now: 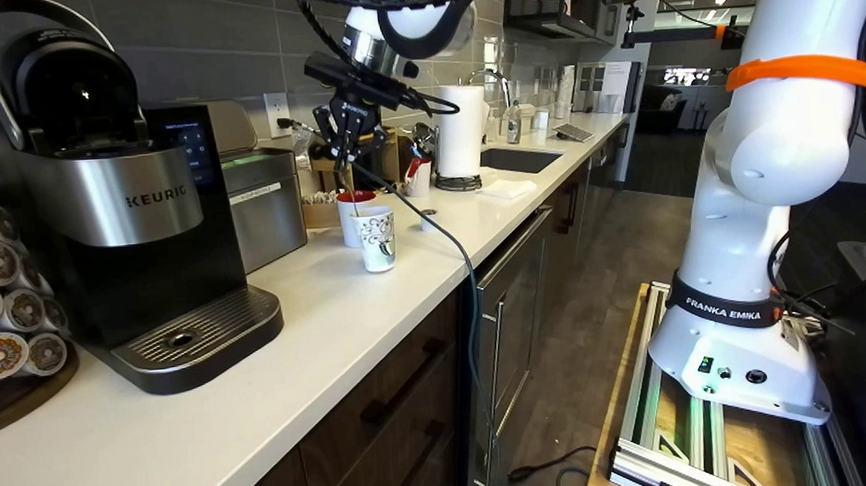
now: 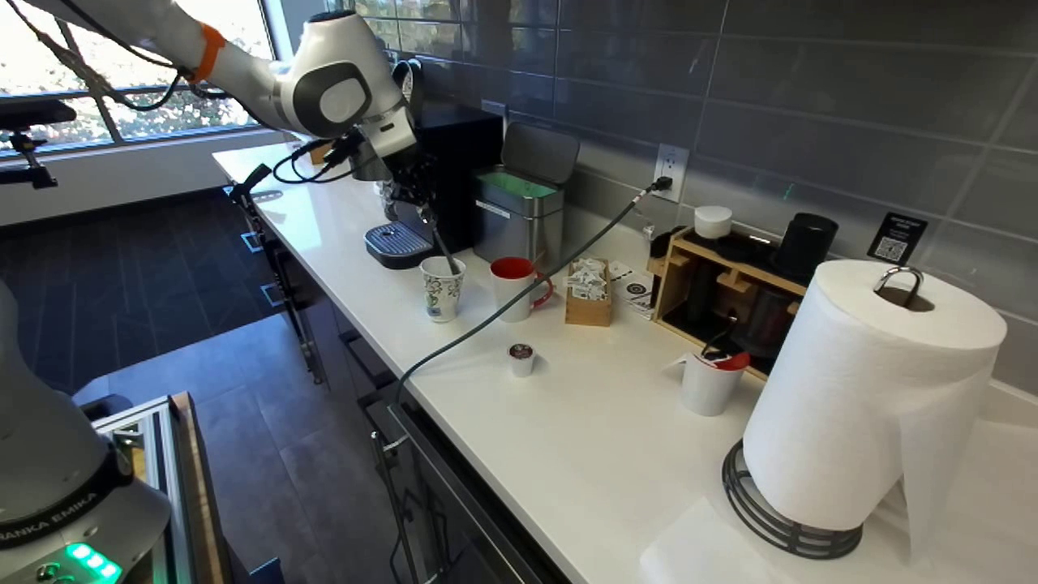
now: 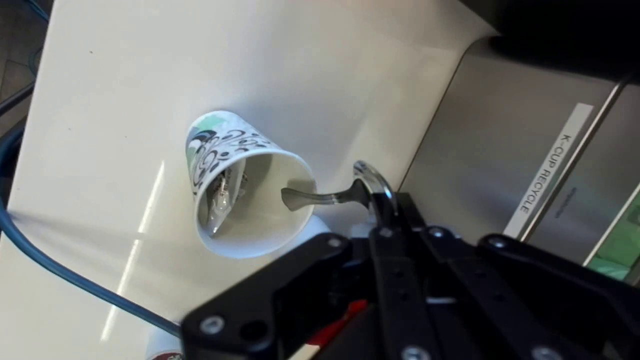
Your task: Remove the objects in the paper cup and put them inside the mug
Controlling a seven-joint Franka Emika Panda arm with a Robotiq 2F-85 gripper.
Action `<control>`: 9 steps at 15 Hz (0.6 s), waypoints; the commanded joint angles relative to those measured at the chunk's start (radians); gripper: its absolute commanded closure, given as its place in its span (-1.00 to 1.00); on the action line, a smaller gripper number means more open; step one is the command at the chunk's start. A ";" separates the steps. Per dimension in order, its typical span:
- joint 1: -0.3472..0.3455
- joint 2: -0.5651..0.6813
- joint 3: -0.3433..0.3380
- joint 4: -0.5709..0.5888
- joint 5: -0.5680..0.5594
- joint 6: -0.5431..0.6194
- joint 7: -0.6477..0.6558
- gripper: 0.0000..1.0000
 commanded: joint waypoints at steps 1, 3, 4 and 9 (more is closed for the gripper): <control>0.005 -0.009 -0.025 0.102 0.122 -0.136 -0.139 0.98; -0.001 -0.005 -0.035 0.162 0.143 -0.220 -0.187 0.98; -0.004 -0.004 -0.039 0.185 0.145 -0.246 -0.201 0.98; -0.022 0.052 -0.051 0.251 0.093 -0.144 -0.195 0.98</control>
